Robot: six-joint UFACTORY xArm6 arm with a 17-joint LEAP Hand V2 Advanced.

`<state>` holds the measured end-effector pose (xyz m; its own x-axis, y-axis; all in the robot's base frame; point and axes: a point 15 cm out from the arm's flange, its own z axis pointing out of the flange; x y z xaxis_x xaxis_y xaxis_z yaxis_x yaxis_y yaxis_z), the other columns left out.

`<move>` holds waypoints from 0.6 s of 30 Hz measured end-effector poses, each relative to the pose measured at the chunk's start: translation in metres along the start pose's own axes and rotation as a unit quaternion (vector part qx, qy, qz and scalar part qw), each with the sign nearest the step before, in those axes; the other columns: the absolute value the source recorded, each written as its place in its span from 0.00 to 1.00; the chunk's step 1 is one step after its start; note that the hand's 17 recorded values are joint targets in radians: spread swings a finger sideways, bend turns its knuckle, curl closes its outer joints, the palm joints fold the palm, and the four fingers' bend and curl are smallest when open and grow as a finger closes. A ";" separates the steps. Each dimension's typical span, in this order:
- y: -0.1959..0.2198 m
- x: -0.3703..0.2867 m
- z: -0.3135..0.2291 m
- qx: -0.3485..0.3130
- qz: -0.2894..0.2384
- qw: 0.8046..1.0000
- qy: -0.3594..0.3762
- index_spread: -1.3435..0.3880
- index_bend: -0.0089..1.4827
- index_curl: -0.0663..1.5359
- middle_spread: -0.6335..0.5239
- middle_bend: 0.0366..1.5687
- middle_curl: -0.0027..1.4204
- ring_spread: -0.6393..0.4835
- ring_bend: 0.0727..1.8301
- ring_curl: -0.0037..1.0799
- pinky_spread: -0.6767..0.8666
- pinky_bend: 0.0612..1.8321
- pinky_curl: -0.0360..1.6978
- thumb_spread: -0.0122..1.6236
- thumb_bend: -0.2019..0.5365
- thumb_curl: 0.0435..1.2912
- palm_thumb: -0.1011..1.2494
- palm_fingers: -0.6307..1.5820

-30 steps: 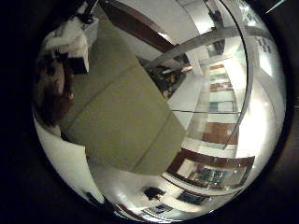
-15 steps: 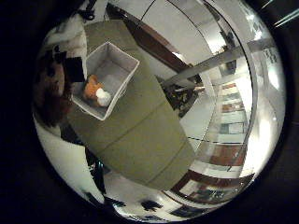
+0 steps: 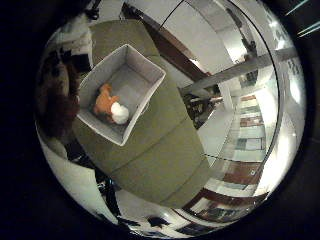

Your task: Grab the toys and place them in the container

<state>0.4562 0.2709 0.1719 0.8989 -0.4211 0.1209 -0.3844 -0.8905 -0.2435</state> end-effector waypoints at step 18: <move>0.011 0.006 0.013 -0.015 -0.005 1.000 -0.005 0.52 0.19 0.29 0.51 0.15 0.25 0.61 0.15 0.30 0.66 0.25 0.22 0.64 0.24 0.32 0.63 0.33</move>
<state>0.4600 0.2609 0.1571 0.9050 -0.4098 0.1145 -0.3805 -0.8999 -0.2131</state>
